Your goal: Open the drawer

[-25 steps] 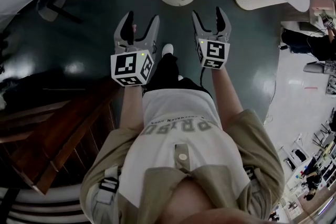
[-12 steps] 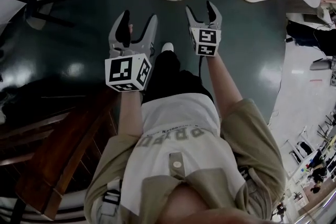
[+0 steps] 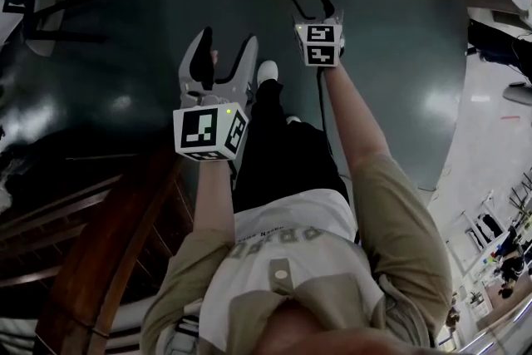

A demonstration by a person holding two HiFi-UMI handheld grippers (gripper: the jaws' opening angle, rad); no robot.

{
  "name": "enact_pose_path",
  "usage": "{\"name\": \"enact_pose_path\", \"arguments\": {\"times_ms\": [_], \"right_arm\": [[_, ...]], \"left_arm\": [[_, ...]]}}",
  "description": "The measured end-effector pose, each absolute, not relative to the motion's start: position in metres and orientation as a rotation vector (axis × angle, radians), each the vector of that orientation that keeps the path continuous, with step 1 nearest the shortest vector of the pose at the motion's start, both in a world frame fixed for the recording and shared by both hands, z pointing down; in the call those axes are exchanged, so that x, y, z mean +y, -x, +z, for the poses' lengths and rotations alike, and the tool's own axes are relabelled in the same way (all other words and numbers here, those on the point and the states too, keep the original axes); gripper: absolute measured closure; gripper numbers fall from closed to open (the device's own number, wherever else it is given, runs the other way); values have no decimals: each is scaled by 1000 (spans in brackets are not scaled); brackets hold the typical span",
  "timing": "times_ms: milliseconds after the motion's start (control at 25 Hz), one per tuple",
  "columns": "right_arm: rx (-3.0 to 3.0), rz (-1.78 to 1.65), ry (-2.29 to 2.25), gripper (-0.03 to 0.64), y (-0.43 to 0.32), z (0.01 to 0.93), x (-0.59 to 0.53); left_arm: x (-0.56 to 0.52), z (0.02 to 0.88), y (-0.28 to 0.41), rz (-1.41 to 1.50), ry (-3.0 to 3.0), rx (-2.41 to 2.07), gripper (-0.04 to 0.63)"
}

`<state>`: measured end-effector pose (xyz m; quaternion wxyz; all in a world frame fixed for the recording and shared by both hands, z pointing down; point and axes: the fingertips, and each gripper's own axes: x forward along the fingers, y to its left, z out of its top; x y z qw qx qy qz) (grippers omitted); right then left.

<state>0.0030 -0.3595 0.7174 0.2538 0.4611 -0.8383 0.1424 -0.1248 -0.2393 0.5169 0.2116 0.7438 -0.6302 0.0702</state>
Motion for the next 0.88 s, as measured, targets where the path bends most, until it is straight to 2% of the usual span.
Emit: {"name": "enact_pose_path", "arguments": {"times_ms": [440, 880], "right_arm": [[-2240, 422, -1227, 322, 11, 819, -397], [-2211, 503, -1191, 337, 29, 868, -416]], "left_arm": [[-241, 604, 126, 196, -2007, -1762, 279], [-252, 656, 128, 213, -2015, -1732, 278]]}}
